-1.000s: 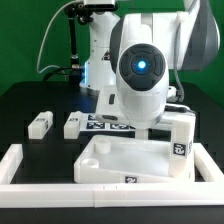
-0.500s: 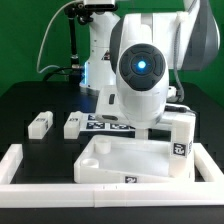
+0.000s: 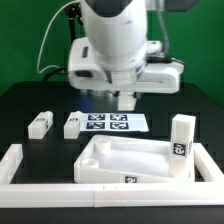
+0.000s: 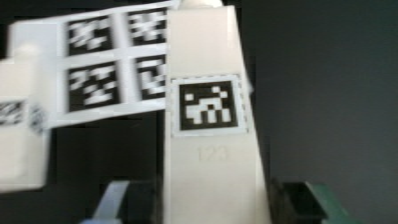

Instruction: Assemble desk

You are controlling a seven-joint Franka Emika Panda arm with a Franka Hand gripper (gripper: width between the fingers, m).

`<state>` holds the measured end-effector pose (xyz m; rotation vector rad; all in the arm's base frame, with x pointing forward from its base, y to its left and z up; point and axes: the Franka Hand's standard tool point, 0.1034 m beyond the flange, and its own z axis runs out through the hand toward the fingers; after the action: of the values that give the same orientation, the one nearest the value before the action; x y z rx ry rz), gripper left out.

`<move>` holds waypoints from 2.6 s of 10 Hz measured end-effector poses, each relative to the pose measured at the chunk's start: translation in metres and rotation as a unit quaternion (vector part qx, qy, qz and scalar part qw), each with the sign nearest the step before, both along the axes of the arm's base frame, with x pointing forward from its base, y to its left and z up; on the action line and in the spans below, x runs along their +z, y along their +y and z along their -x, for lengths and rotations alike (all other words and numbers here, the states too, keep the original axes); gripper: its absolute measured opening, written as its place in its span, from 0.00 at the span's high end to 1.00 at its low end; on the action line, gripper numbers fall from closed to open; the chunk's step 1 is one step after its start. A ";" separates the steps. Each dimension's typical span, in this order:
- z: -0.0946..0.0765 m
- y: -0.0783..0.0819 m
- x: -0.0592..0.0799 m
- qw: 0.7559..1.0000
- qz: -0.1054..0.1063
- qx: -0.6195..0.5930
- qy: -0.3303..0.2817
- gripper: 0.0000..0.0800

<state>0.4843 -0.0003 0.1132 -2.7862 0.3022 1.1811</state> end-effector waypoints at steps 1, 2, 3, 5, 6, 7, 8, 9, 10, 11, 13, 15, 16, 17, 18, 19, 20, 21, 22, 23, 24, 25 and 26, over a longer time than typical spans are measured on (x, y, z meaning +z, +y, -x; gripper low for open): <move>-0.011 0.002 -0.009 0.999 0.017 -0.010 -0.034 0.64; -0.015 0.007 -0.007 0.997 0.020 -0.007 -0.075 0.64; -0.014 0.008 -0.002 0.995 0.020 -0.013 -0.093 0.64; -0.052 0.000 0.031 0.989 -0.004 -0.037 -0.145 0.64; -0.075 -0.015 0.050 0.978 -0.016 -0.056 -0.200 0.64; -0.085 -0.024 0.064 0.959 -0.003 -0.061 -0.277 0.64; -0.073 -0.016 0.060 0.951 0.002 -0.062 -0.301 0.64; -0.070 -0.015 0.054 0.950 0.005 -0.062 -0.306 0.64; -0.080 -0.018 0.054 0.936 0.018 -0.062 -0.345 0.64; -0.082 -0.018 0.054 0.925 0.028 -0.062 -0.375 0.64; -0.084 -0.020 0.052 0.899 0.049 -0.061 -0.431 0.64; -0.087 -0.025 0.053 0.864 0.074 -0.057 -0.494 0.64; -0.088 -0.031 0.063 0.853 0.078 -0.058 -0.512 0.64; -0.089 -0.037 0.076 0.827 0.092 -0.060 -0.551 0.64; -0.084 -0.041 0.077 0.810 0.104 -0.061 -0.574 0.64; -0.082 -0.041 0.074 0.792 0.116 -0.054 -0.597 0.64; -0.083 -0.043 0.075 0.771 0.129 -0.048 -0.622 0.64; -0.082 -0.044 0.072 0.765 0.134 -0.046 -0.628 0.64; -0.081 -0.044 0.071 0.767 0.134 -0.046 -0.625 0.64; -0.082 -0.045 0.069 0.767 0.135 -0.044 -0.625 0.64; -0.083 -0.050 0.062 0.769 0.140 -0.041 -0.623 0.64; -0.084 -0.051 0.059 0.770 0.141 -0.041 -0.621 0.64; -0.085 -0.050 0.055 0.771 0.141 -0.039 -0.619 0.64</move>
Offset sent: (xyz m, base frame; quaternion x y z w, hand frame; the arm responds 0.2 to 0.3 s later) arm 0.0429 0.0078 0.0468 0.0768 0.0903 0.0225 0.9927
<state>0.5691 -0.0501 0.1682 -3.0090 0.4315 -0.8979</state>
